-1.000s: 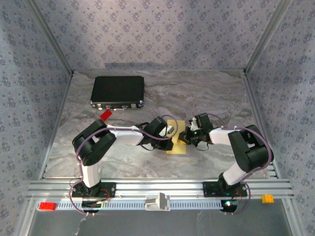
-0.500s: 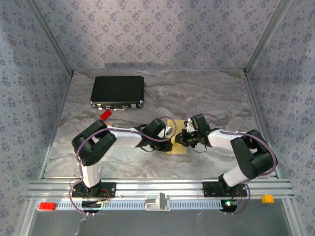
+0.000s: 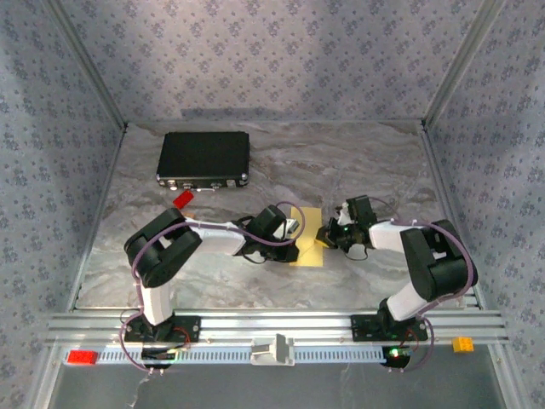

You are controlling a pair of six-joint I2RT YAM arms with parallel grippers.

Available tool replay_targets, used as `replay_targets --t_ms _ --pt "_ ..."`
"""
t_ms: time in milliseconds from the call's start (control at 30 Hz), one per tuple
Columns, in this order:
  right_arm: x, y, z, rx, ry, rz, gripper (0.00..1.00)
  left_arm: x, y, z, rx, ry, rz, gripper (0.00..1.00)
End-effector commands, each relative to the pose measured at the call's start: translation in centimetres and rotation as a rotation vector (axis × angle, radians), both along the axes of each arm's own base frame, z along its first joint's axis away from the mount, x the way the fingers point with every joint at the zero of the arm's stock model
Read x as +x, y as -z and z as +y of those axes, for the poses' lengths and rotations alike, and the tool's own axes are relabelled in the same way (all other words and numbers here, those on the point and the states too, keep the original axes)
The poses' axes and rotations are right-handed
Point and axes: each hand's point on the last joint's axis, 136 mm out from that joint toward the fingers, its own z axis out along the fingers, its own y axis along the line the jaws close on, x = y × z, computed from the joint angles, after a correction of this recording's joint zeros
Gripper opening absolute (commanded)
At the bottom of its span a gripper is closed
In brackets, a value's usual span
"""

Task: Fold a paper plane with a square sheet of paper (pick it up from the middle)
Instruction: Fold the triangle a second time at the center of the table.

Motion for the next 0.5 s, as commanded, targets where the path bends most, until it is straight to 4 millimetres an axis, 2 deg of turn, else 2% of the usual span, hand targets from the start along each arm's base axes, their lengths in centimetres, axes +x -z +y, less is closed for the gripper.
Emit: replay_targets --t_ms 0,133,267,367,467 --pt "1.4 0.2 -1.6 -0.040 0.044 -0.014 0.02 -1.4 2.6 2.0 0.095 -0.013 0.060 0.00" --pt "2.1 0.0 -2.6 -0.029 0.084 -0.018 0.02 -1.4 2.5 1.8 0.083 -0.016 0.057 0.00" --pt "2.0 -1.8 -2.2 -0.008 0.072 -0.057 0.03 -1.4 2.0 1.4 0.065 -0.022 0.051 0.00" --pt "1.3 -2.9 -2.2 -0.026 0.060 -0.074 0.03 -1.2 0.7 0.6 0.037 -0.038 0.041 0.00" --pt "-0.1 -3.3 -2.4 -0.053 0.049 -0.074 0.06 -1.2 -1.7 -0.4 0.006 -0.037 -0.006 0.02"
